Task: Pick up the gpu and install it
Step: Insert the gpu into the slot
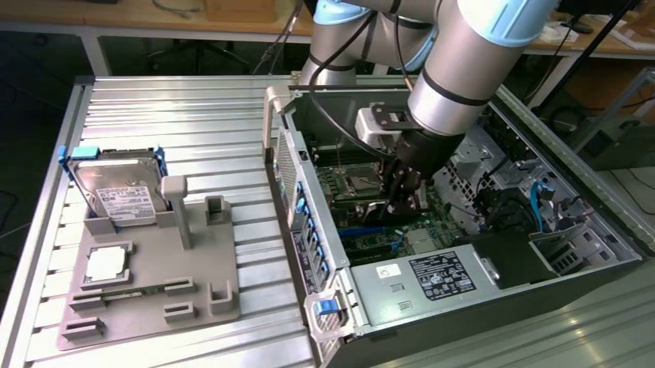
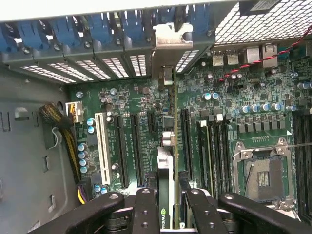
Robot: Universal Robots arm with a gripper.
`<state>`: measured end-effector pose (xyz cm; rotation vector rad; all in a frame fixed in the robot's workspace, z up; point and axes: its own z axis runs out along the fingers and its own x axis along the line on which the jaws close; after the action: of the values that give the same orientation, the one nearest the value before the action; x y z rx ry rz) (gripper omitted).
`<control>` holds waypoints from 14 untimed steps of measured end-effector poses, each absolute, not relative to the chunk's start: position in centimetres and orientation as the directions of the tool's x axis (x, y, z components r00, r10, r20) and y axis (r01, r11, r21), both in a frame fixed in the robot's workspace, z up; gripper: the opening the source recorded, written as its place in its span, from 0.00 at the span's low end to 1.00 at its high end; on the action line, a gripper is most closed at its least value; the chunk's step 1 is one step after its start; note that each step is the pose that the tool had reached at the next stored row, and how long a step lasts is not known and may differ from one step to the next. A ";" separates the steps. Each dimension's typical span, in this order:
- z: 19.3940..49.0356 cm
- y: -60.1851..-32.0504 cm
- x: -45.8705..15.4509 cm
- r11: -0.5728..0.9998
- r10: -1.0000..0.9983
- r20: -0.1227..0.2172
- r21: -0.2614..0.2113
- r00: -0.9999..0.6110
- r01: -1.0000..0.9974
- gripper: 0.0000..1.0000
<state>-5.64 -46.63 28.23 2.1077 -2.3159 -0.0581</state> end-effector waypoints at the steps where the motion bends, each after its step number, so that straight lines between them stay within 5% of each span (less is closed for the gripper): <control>1: 28.2 -46.6 -5.5 0.091 -0.996 -0.018 0.034 -0.091 -0.995 0.27; 14: 27.7 -46.6 -6.6 0.065 -0.998 -0.019 0.034 -0.066 -0.997 0.27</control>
<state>-6.63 -46.59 27.72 2.1404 -2.2856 -0.0597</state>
